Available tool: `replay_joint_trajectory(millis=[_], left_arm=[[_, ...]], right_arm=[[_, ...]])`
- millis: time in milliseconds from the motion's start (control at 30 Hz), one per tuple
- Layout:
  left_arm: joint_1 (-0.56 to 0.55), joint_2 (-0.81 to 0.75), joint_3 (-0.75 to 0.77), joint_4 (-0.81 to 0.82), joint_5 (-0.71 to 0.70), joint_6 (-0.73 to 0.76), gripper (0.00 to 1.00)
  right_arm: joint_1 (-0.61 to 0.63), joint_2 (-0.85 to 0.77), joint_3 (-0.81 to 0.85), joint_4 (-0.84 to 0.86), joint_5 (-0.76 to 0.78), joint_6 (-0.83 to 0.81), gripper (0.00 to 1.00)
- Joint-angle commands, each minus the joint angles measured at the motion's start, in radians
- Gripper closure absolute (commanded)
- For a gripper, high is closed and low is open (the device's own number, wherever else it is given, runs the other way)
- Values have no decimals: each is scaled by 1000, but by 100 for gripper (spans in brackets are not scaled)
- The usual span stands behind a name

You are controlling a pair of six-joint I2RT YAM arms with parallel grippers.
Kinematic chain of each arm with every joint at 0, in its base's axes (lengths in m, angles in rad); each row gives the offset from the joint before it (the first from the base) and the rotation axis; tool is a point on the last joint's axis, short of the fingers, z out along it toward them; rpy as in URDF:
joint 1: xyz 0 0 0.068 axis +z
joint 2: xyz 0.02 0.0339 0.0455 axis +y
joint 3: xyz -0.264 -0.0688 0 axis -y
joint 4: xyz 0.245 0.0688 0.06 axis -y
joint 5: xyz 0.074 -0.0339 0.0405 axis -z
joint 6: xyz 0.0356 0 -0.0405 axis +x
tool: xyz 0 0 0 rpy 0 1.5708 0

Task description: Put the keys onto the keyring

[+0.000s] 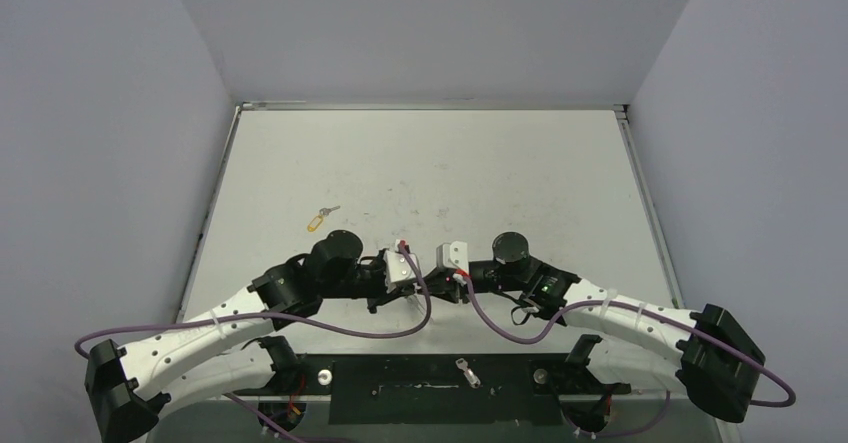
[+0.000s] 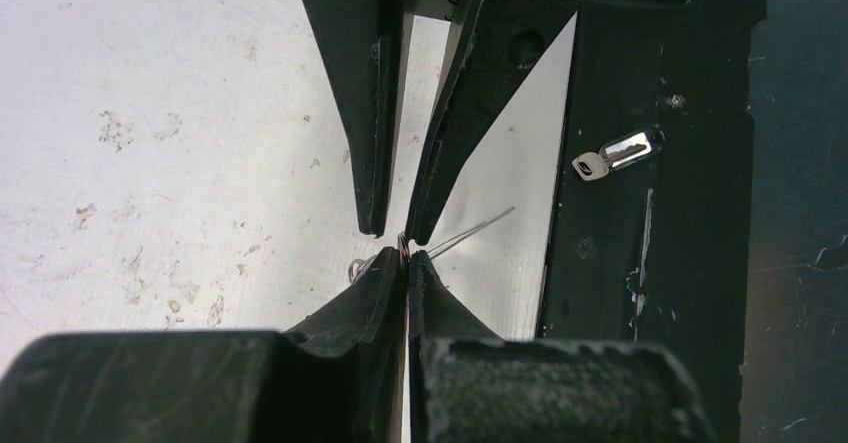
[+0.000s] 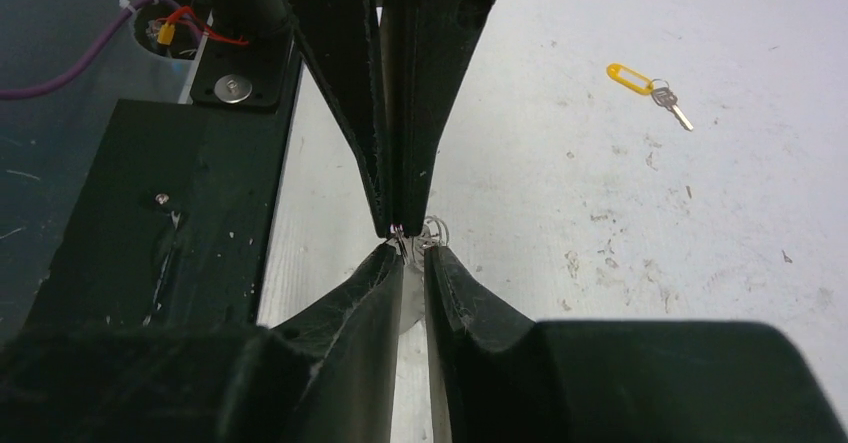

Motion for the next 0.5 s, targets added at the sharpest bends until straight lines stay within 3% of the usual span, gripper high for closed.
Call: replay_joint_trajectory(millis=[0,367,467], left_arm=[[-6,1,56,-10,42,39,100],[-10,3,42,29,60,32,100],[-10,4,41,31,60,32,100]], right_arm=[[4,16,23,64,-39,-15,85],[4,54,29,100,-63,-2,85],[4,61,31,103,-70,-1,94]])
